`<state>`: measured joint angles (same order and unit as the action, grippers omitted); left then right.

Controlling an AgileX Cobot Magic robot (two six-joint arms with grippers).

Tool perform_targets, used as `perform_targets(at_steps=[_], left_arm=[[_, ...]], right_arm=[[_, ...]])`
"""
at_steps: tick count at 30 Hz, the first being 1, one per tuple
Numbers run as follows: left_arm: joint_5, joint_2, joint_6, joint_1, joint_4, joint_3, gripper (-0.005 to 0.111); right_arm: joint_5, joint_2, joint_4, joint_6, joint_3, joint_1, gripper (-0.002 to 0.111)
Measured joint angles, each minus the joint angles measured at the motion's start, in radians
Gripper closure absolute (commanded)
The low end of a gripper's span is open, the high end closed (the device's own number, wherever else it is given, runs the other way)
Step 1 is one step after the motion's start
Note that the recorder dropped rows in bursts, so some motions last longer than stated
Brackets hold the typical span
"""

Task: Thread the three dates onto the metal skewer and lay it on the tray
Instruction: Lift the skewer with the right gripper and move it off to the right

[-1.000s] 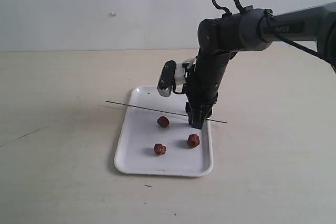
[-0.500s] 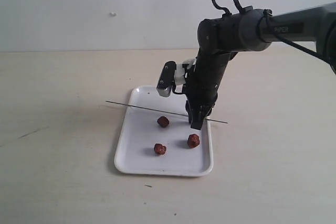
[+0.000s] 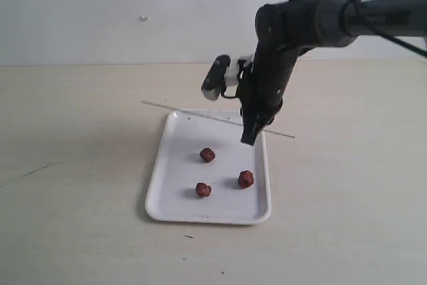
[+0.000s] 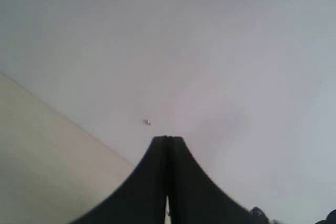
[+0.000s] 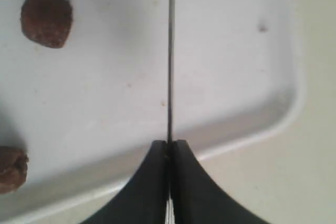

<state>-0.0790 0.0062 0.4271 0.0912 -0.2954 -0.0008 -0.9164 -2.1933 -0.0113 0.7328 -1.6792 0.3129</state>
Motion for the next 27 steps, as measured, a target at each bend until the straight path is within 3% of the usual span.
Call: perform_targets(at_steps=[7,13,16,19,23,27], left_arm=[[0.0,0.0,0.0,0.0,-0.06,0.0,0.106],[0.139,0.063,0.018,0.0,-0.087,-0.11,0.107],[0.194,0.211,-0.049,0.0,-0.083,-0.265,0.107],[0.276,0.441,-0.242,0.028,-0.083,-0.446,0.107],[0.446,0.746,-0.467,0.062,-0.097,-0.684,0.107],[0.68,1.021,-0.695,0.064,-0.239,-0.935,0.107]], right_arm=[[-0.156,0.206,0.03,-0.309,0.015,0.0,0.108],[-0.246,0.617,0.058,-0.554,0.332,0.0,0.108],[-0.279,0.859,0.058,-0.637,0.529,0.0,0.108],[-0.291,1.045,0.058,-0.692,0.648,0.0,0.108],[-0.302,1.168,0.048,-0.725,0.735,0.0,0.108],[-0.306,1.226,0.036,-0.719,0.777,0.0,0.108]])
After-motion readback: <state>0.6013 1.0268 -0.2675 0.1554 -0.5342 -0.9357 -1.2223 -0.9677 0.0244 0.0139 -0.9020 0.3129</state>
